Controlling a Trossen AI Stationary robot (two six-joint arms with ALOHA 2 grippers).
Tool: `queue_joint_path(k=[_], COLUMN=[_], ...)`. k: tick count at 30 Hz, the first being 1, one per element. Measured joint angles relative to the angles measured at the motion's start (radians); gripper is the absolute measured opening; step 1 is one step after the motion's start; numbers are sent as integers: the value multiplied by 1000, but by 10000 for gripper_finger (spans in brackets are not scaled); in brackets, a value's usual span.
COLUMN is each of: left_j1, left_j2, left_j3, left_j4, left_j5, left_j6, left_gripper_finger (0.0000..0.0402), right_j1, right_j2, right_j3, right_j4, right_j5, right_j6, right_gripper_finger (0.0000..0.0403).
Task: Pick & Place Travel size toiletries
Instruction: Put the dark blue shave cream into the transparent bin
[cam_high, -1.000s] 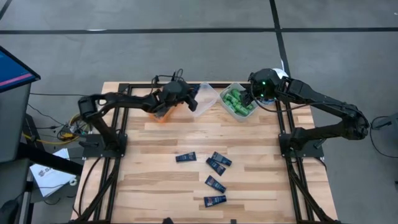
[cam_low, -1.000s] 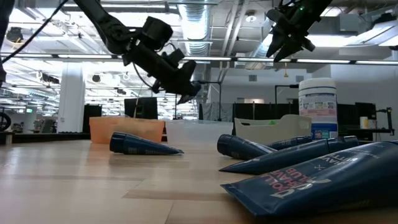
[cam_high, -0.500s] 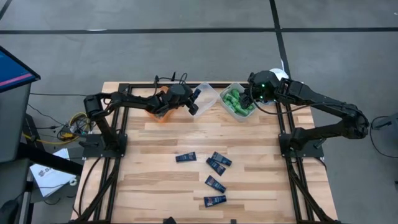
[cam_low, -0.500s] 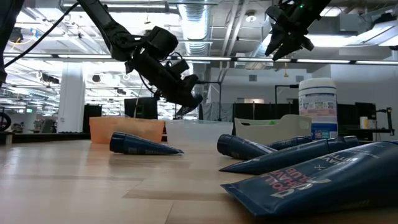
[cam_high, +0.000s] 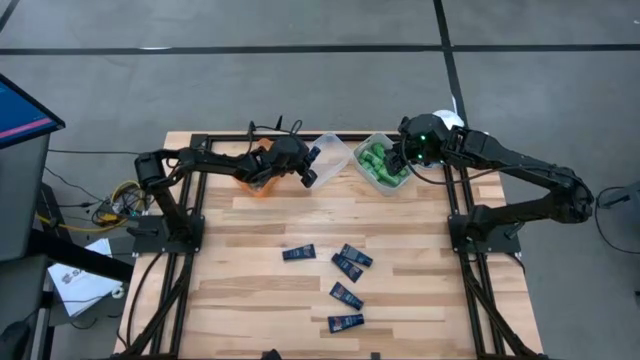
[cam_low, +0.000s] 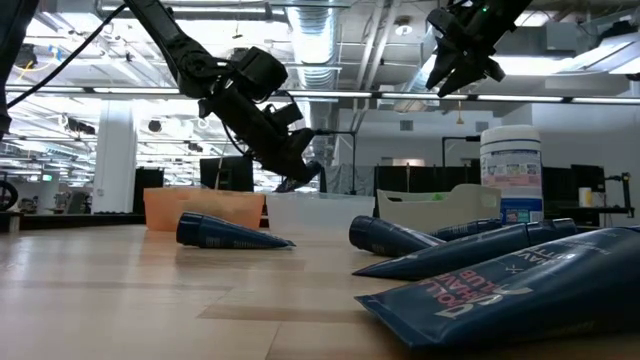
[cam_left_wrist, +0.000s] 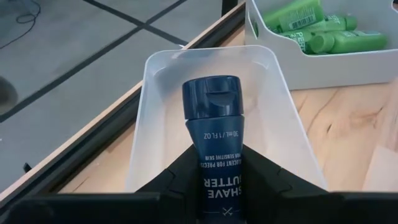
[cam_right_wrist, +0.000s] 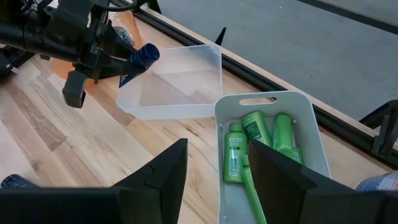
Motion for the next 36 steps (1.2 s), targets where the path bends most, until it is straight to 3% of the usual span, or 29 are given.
queue_joint_path(k=[24, 36], left_j1=[6, 45], left_j2=[0, 28], left_j3=[0, 91], left_j4=[99, 2], left_j5=[-1, 2], left_j6=[23, -8], left_gripper_finger=[83, 83], right_j1=[0, 0], right_j2=[0, 0], right_j3=[0, 0], right_j4=[0, 0], right_j5=[0, 0], right_j6=[0, 0], right_gripper_finger=[155, 155])
